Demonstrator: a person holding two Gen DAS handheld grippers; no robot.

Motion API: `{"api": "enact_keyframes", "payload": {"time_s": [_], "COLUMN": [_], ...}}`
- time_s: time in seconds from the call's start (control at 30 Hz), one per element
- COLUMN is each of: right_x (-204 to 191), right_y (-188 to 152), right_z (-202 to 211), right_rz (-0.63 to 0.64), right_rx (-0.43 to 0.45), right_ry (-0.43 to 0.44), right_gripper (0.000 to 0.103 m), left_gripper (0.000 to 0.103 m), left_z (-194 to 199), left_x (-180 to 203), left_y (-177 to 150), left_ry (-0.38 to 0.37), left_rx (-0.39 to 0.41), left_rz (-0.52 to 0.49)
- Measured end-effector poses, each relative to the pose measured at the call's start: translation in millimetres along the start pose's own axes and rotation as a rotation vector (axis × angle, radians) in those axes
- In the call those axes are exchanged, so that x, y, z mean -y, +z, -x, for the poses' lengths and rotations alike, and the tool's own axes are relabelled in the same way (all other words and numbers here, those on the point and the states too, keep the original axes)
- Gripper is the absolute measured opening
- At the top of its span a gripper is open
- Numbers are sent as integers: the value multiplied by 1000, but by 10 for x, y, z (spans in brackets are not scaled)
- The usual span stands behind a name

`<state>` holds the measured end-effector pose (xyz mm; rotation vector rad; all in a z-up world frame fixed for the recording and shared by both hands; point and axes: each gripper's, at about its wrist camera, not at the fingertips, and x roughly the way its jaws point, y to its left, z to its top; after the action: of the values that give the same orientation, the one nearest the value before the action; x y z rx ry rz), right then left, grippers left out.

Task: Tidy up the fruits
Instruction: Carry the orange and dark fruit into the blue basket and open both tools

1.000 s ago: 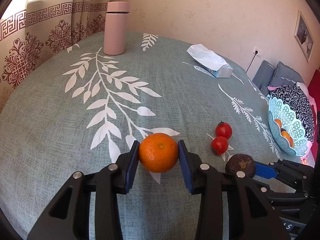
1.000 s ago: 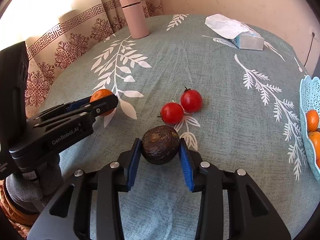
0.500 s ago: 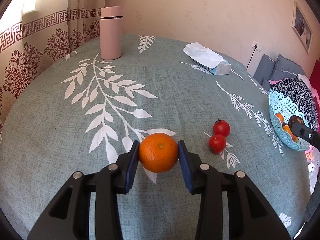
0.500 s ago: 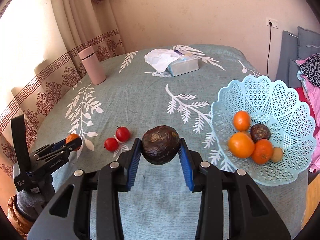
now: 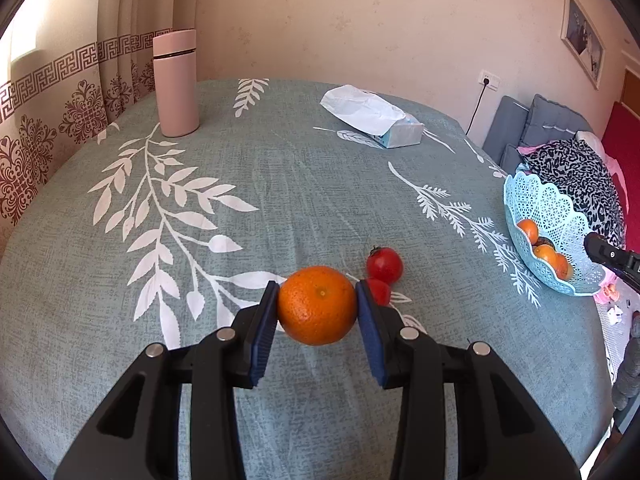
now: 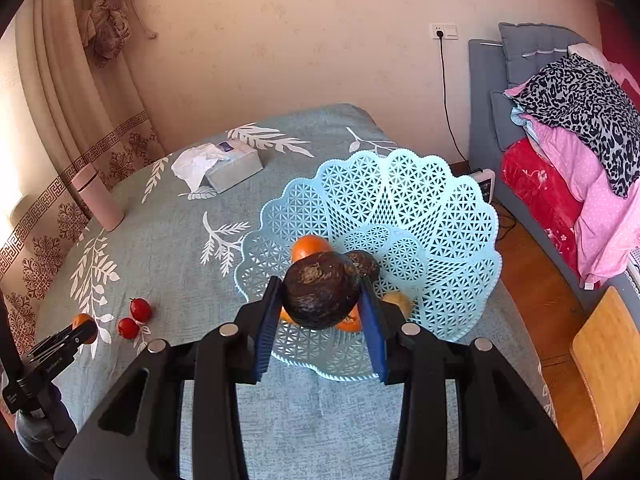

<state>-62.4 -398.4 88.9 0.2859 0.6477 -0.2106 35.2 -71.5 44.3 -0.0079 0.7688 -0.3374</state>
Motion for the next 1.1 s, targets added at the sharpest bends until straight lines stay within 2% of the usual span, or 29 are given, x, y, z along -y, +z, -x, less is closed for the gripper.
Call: {"api": "enact_keyframes", "payload": {"time_s": [0.07,0.17,0.33,0.53,0.87,1.1], "right_x": [99,221,320,342,523,631], "right_y": [-2,-2,-17,-21,-33,-34], "right_z": [25,72,136,211,232,263], "right_rz": [-25,-58,-79,-84,-132,-165], "right_rx": [12,32,63,121,139,151], "right_ry": [-14,-19,-28,-73,-79,-77], "right_gripper": [40,46,46,46,46,46], "left_gripper": [39,39,39,39,39,39], "left_z": [13,18,-14,-72,-229,-362], "left_x": [94,242,544,1031,1893,2336], "left_y": [43,102,177,276,297,283], "left_ry": [-12,-29,-76,-170,-320,-388], "left_rx": [5,11,3,-11,-57,-84], "left_rz": [-17,-45,-101,-181,-319,-379]}}
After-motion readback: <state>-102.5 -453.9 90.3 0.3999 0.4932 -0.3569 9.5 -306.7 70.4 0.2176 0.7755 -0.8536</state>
